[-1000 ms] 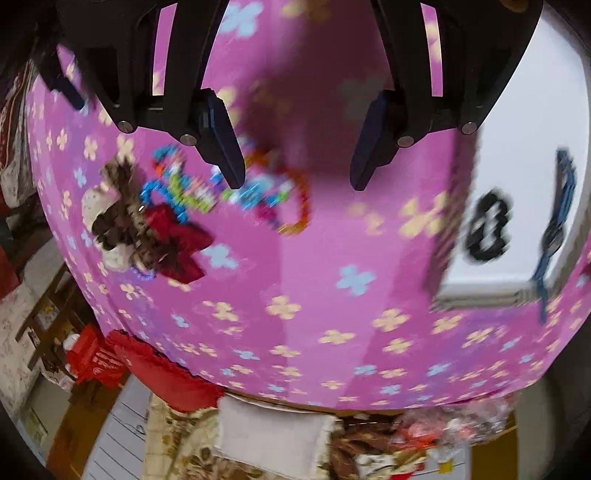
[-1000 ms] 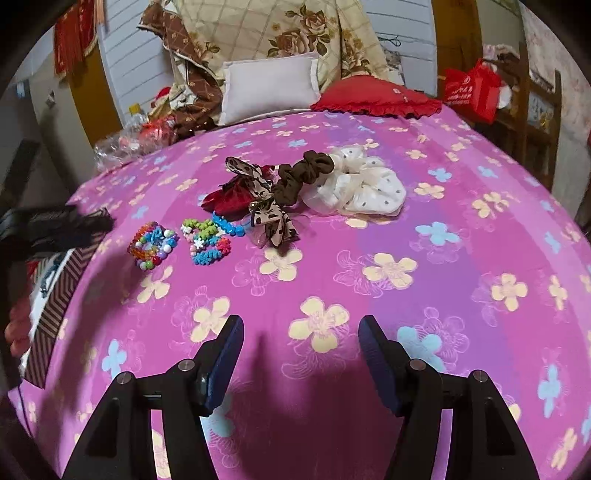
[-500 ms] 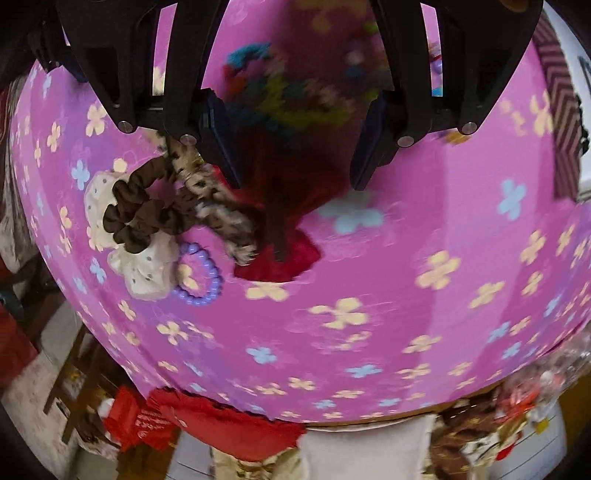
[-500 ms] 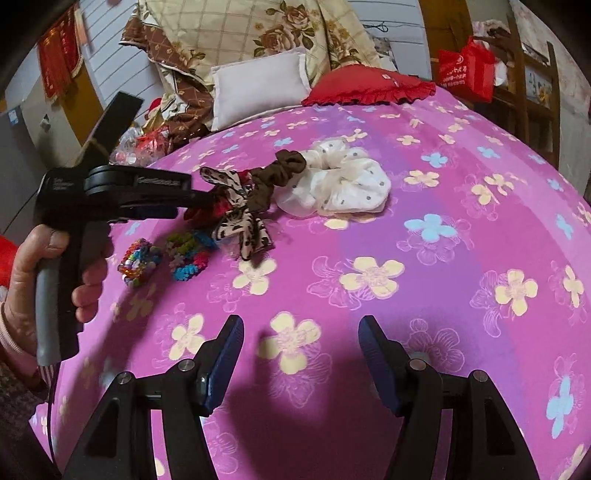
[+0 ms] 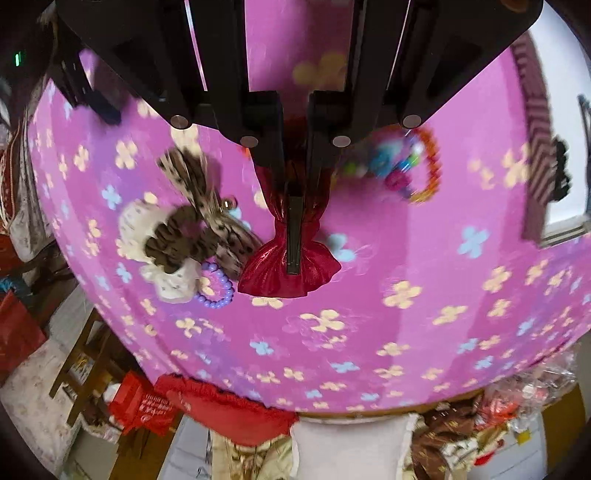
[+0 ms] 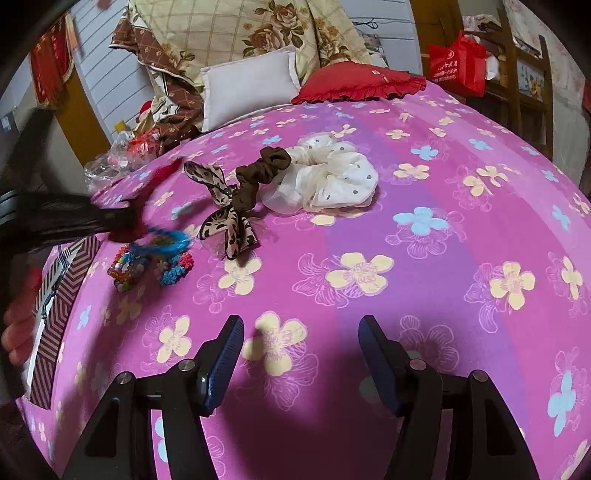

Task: Organize jewelry
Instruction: 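Grasp the red bow with the left gripper, then lift the red bow with the left gripper while the right gripper grasps a green bead bracelet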

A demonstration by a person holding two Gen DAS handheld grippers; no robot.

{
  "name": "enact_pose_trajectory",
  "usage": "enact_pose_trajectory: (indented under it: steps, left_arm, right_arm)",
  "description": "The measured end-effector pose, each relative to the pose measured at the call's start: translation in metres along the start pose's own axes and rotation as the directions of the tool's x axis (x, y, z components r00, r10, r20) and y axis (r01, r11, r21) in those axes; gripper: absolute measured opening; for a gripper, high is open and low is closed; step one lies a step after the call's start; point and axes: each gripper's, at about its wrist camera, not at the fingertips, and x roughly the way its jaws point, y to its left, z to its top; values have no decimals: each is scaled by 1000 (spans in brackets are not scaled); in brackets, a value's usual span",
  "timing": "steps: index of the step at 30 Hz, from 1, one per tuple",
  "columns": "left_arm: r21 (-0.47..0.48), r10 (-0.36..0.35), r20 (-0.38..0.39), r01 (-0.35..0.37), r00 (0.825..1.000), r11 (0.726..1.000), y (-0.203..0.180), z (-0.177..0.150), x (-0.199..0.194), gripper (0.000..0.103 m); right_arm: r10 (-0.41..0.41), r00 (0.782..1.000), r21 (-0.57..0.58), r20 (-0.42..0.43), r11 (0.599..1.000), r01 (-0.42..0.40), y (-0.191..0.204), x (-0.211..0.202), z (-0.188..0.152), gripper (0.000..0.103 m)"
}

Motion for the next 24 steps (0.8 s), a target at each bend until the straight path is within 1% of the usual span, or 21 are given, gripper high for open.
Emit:
enact_pose_trajectory:
  steps: [3,5,7,9,10,13,15,17,19,21,22,23,24]
  left_arm:
    - [-8,-28,35,28,999,1000,7,-25,-31,8]
    - [-7,-25,38,25,999,1000,12,-47,-44,8]
    - [-4,-9,22,9,1000,1000,17,-69,-49,8]
    - [13,46,11,-46,999,999,21,-93,-48,8]
    - [14,56,-1,-56,998,998,24,-105,-46,8]
    - [-25,44,-22,-45,999,999,36,-125,-42,10]
    - [-52,55,-11,-56,998,997,43,-134,-43,14]
    - [-74,42,0,-42,999,996,48,-138,-47,29]
    - [-85,14,31,-11,999,996,51,-139,-54,34]
    - [-76,5,53,-1,999,997,52,-139,-59,41]
    - [-69,-1,62,5,998,998,51,-138,-60,52]
    - [-58,-17,74,21,997,998,49,-136,-59,58]
    - [-40,-29,77,33,997,999,46,-135,-56,60]
  right_arm:
    - [-4,1000,-5,0,1000,4,0,0,0,62]
    - [-8,1000,-9,0,1000,8,1,1,0,62]
    - [-12,1000,-16,-1,1000,12,2,1,-1,62]
    - [-16,1000,-21,-2,1000,16,3,1,-1,62]
    - [-17,1000,-23,-2,1000,17,3,2,-1,62]
    - [-17,1000,-25,-3,1000,17,3,2,-1,63]
    - [-19,1000,-24,-2,1000,19,4,2,-1,63]
    - [-20,1000,-24,-2,1000,19,3,2,-1,63]
    - [-23,1000,-27,-1,999,23,4,2,-1,63]
    - [-24,1000,-28,0,999,24,4,1,-2,63]
    - [-22,1000,-27,3,999,22,4,0,-2,63]
    - [-21,1000,-25,6,999,21,4,0,-2,63]
    - [-23,1000,-24,13,999,23,4,-2,-3,63]
